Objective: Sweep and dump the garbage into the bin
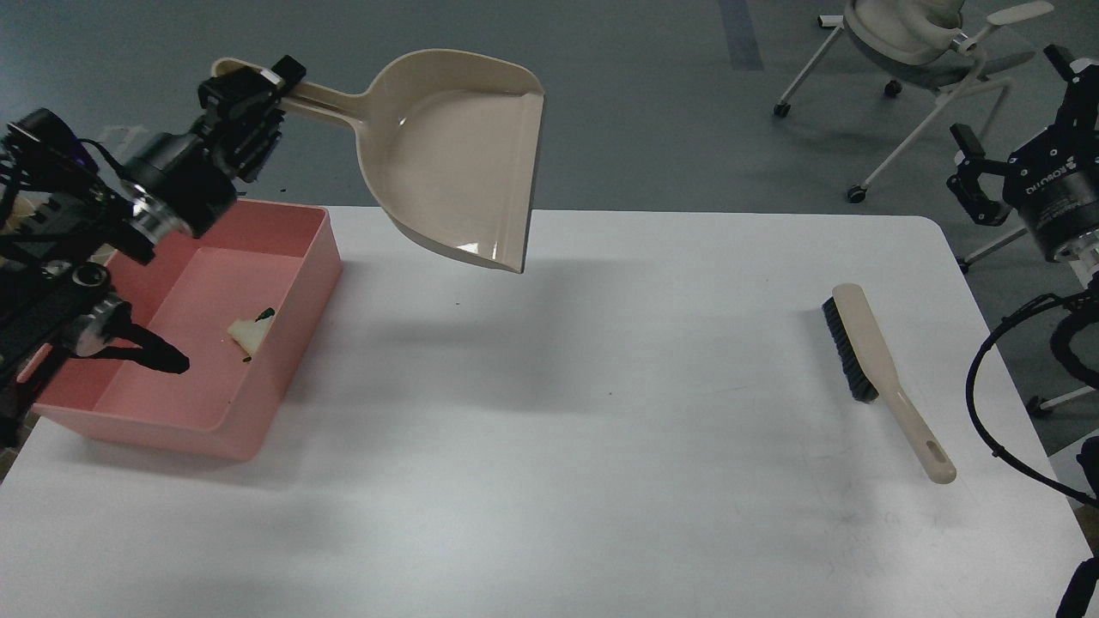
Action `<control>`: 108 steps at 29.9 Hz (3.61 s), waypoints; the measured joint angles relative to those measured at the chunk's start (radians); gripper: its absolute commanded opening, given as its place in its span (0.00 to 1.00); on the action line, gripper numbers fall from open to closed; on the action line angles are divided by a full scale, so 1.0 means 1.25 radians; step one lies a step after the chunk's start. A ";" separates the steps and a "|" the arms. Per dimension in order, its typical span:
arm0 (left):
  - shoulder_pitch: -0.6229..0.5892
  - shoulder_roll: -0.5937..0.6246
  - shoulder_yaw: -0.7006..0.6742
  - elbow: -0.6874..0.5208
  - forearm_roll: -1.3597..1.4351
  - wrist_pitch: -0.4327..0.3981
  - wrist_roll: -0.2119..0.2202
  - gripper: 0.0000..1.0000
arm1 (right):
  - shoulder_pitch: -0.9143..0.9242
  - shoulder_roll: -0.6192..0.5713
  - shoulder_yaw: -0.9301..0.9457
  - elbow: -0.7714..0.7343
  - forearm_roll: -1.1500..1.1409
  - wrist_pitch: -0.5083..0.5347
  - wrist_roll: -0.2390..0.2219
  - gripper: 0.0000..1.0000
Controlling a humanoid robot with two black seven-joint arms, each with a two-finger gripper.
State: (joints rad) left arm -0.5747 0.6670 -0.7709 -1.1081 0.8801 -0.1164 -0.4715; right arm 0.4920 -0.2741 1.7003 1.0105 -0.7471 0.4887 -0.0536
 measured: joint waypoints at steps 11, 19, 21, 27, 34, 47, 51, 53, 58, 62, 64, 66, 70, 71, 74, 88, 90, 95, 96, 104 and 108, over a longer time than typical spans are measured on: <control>-0.001 -0.228 0.165 0.050 0.002 0.163 0.047 0.04 | 0.014 0.003 0.001 0.007 0.000 0.000 0.000 1.00; 0.015 -0.325 0.178 0.188 -0.001 0.174 0.091 0.04 | 0.007 0.000 0.001 0.015 0.000 0.000 0.000 1.00; 0.016 -0.339 0.178 0.212 -0.002 0.175 0.089 0.04 | 0.005 -0.001 0.001 0.018 0.000 0.000 0.000 1.00; 0.049 -0.353 0.178 0.223 -0.001 0.202 0.084 0.05 | 0.002 -0.002 0.002 0.023 0.000 0.000 0.000 1.00; 0.079 -0.358 0.177 0.215 0.000 0.229 0.083 0.07 | 0.002 -0.002 0.002 0.023 0.000 0.000 0.000 1.00; 0.092 -0.339 0.162 0.185 -0.023 0.256 0.087 0.93 | -0.006 0.002 0.001 0.022 0.001 0.000 0.000 1.00; 0.093 -0.313 0.161 0.149 -0.024 0.256 0.086 0.95 | -0.014 0.002 0.005 0.022 0.001 0.000 0.000 1.00; 0.093 -0.301 0.160 0.128 -0.025 0.257 0.086 0.96 | -0.017 0.002 0.006 0.023 0.001 0.000 0.000 1.00; 0.093 -0.259 0.159 0.078 -0.025 0.259 0.092 0.97 | -0.031 0.000 0.008 0.034 0.001 0.000 0.000 1.00; 0.090 -0.219 0.159 0.069 -0.026 0.258 0.092 0.97 | -0.033 0.000 0.008 0.038 0.001 0.000 0.002 1.00; 0.086 -0.199 0.159 0.068 -0.027 0.255 0.092 0.97 | -0.033 0.000 0.008 0.039 0.001 0.000 0.002 1.00; 0.082 -0.182 0.159 0.068 -0.028 0.253 0.092 0.97 | -0.034 0.000 0.008 0.039 0.001 0.000 0.002 1.00; 0.077 -0.156 0.159 0.068 -0.028 0.250 0.092 0.97 | -0.036 0.001 0.008 0.040 0.001 0.000 0.002 1.00; 0.074 -0.148 0.159 0.068 -0.028 0.250 0.092 0.97 | -0.037 0.002 0.008 0.040 0.001 0.000 0.002 1.00; 0.061 -0.124 0.152 0.067 -0.029 0.249 0.091 0.97 | -0.039 0.002 0.008 0.040 0.001 0.000 0.002 1.00; -0.001 -0.057 -0.037 -0.001 -0.098 0.224 0.070 0.97 | -0.035 -0.001 0.045 0.071 0.001 0.000 0.001 1.00; 0.000 -0.075 -0.096 -0.002 -0.133 0.188 0.052 0.97 | -0.029 0.004 0.060 0.087 0.002 0.000 0.001 1.00; 0.008 -0.089 -0.210 0.009 -0.307 0.051 0.054 0.98 | -0.027 0.003 0.068 0.090 0.002 0.000 0.001 1.00; 0.010 -0.090 -0.227 0.014 -0.354 0.028 0.059 0.98 | -0.026 0.002 0.070 0.086 0.002 0.000 0.001 1.00; 0.033 -0.080 -0.262 0.026 -0.533 -0.052 0.070 0.98 | -0.019 0.006 0.103 0.084 0.052 0.000 0.001 1.00; 0.056 -0.080 -0.283 0.026 -0.539 -0.091 0.072 0.98 | -0.033 0.004 0.104 0.088 0.087 0.000 0.001 1.00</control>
State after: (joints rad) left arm -0.5045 0.5671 -1.1252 -1.0753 0.2062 -0.2297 -0.3809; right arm 0.4511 -0.2688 1.8305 1.1204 -0.6386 0.4887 -0.0523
